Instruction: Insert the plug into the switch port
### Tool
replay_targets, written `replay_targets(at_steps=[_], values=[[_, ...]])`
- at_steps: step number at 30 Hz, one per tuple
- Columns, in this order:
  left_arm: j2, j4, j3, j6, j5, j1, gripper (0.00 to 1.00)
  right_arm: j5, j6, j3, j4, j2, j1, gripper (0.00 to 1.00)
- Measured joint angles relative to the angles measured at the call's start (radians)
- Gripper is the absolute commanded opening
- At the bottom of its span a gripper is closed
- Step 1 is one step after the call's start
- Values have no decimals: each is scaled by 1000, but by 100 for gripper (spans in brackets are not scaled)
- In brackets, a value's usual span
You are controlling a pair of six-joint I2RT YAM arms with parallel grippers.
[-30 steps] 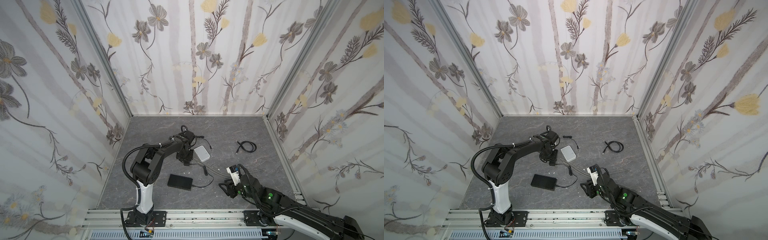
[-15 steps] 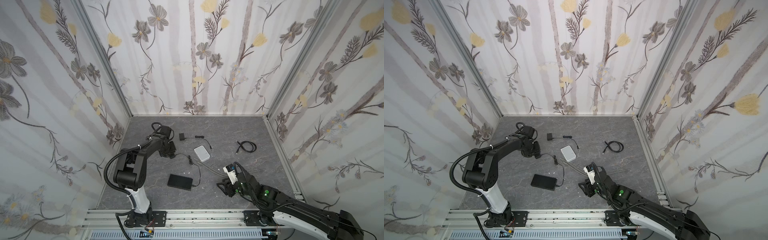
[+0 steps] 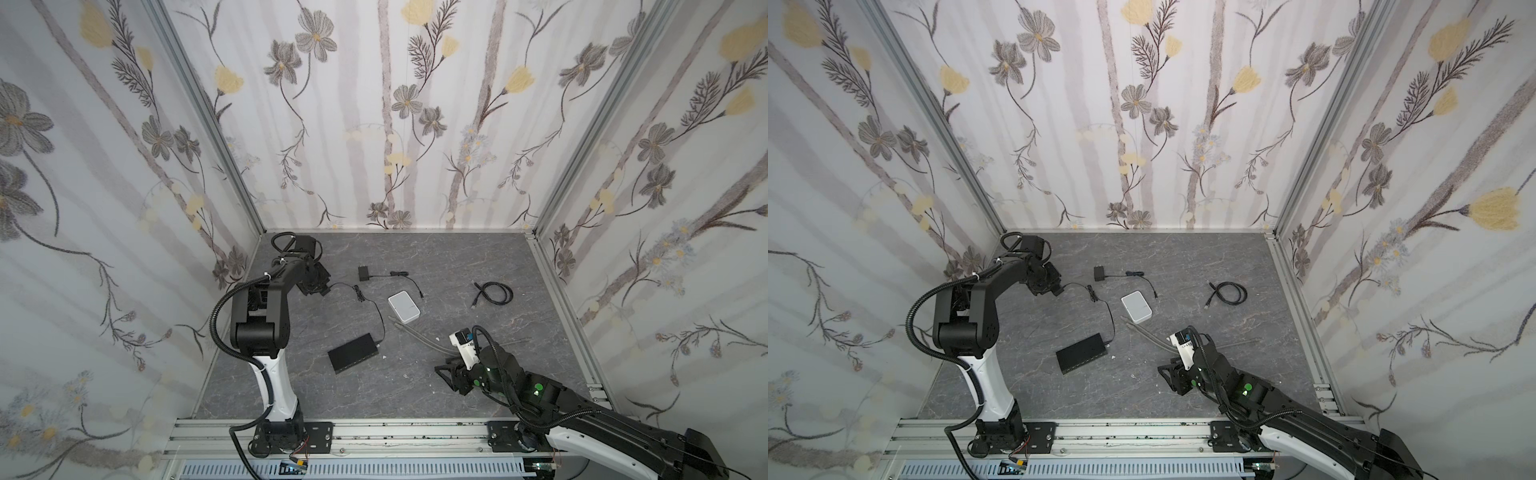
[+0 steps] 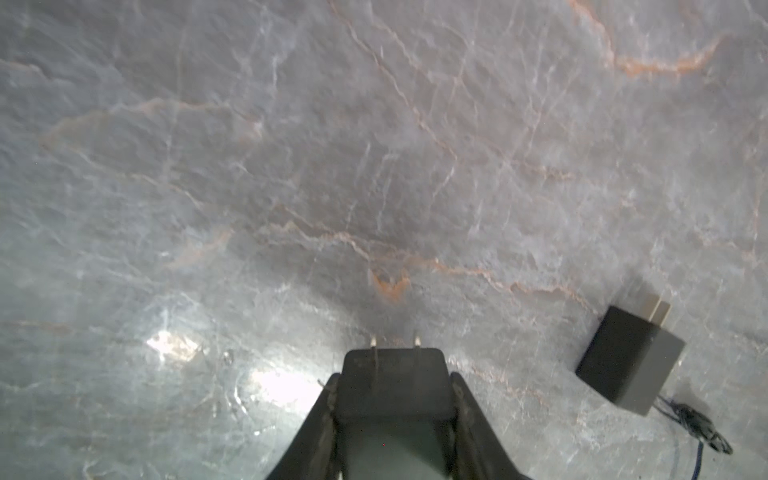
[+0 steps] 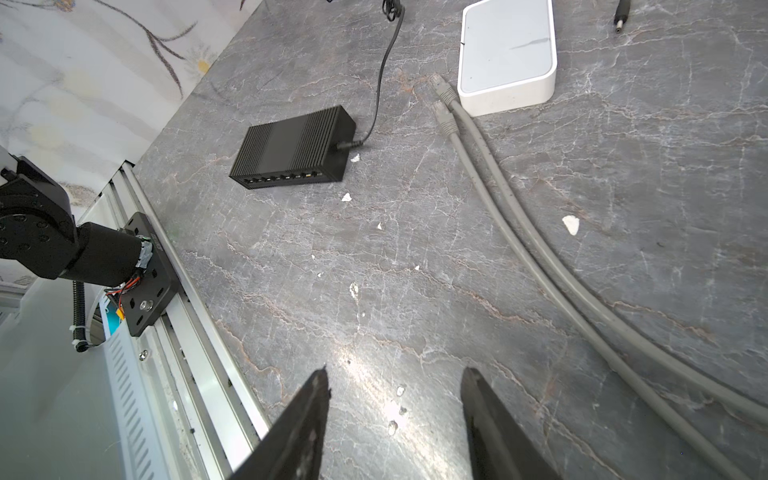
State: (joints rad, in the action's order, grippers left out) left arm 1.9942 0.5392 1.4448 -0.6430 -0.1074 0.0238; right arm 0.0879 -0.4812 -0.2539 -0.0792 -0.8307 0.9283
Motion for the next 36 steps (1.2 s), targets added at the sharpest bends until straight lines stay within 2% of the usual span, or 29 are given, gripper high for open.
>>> replay_targets(at_steps=[6,15,22,23,24,26,28,32,36], values=[[17,43,47,-10,47,-37,31,0,-15,0,0,-2,0,53],[-24,63,2,-45,61,-71,31,8,-16,-2,1,-50,0,53],[2,87,-26,-48,69,-113,31,37,-16,-8,8,-67,0,52],[1,86,-33,-45,64,-112,33,36,-16,-8,8,-67,0,52],[-1,85,-42,-45,66,-111,41,35,-16,-10,6,-68,0,53],[-8,85,-62,-44,61,-110,72,35,-16,-18,5,-74,0,53],[-31,84,-85,-44,60,-111,84,33,-16,-23,3,-80,0,53],[-127,67,-148,-45,65,-110,89,37,-15,-32,0,-105,0,51],[-348,13,-329,-58,61,-85,88,65,-15,-38,10,-124,1,51]])
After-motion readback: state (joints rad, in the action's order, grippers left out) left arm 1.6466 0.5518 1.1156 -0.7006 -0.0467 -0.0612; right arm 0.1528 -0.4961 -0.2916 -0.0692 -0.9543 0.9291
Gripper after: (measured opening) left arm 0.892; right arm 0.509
